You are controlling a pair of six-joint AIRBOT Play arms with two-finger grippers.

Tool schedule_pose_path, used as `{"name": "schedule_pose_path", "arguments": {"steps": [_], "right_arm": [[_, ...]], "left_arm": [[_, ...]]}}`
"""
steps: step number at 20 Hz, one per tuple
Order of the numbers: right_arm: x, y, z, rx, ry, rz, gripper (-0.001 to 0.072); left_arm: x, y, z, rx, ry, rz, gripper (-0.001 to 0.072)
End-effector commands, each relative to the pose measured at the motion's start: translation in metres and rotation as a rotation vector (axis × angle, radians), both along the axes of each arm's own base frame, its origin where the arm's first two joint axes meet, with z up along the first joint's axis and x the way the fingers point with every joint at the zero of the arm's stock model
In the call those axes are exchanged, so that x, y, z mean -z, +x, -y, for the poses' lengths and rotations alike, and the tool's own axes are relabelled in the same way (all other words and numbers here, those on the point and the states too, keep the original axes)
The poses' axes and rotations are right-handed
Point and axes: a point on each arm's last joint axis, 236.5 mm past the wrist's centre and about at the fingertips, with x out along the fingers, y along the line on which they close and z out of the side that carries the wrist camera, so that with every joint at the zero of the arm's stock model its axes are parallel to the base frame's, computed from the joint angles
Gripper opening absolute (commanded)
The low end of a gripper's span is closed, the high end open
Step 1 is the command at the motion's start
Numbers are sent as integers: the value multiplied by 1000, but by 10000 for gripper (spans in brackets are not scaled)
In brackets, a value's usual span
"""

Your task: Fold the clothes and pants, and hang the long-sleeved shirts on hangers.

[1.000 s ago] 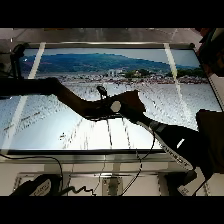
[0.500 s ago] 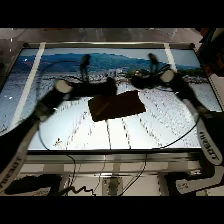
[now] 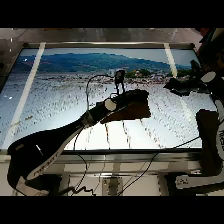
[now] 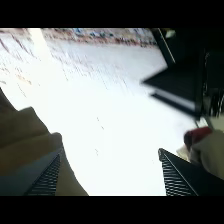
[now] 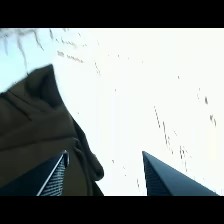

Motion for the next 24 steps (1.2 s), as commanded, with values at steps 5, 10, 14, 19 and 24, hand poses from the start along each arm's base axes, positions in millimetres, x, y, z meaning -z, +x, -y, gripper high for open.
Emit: {"name": "schedule_pose_path", "arguments": {"steps": [5, 10, 14, 19, 24], "right_arm": [[74, -26, -79, -263, 321, -159, 576], [109, -30, -136, -403, 316, -172, 692], [111, -25, -184, -510, 244, -105, 594], [90, -5, -206, -518, 201, -11, 13], [-13, 32, -123, -299, 70, 135, 13]], "left_arm": [[-35, 41, -64, 3, 71, 88, 707], [-8, 46, -124, 128, 305, 87, 707], [23, 44, -209, 207, 600, 42, 703], [-21, 44, -277, 126, 622, 40, 702], [-81, 42, -349, -15, 790, 171, 700]]}}
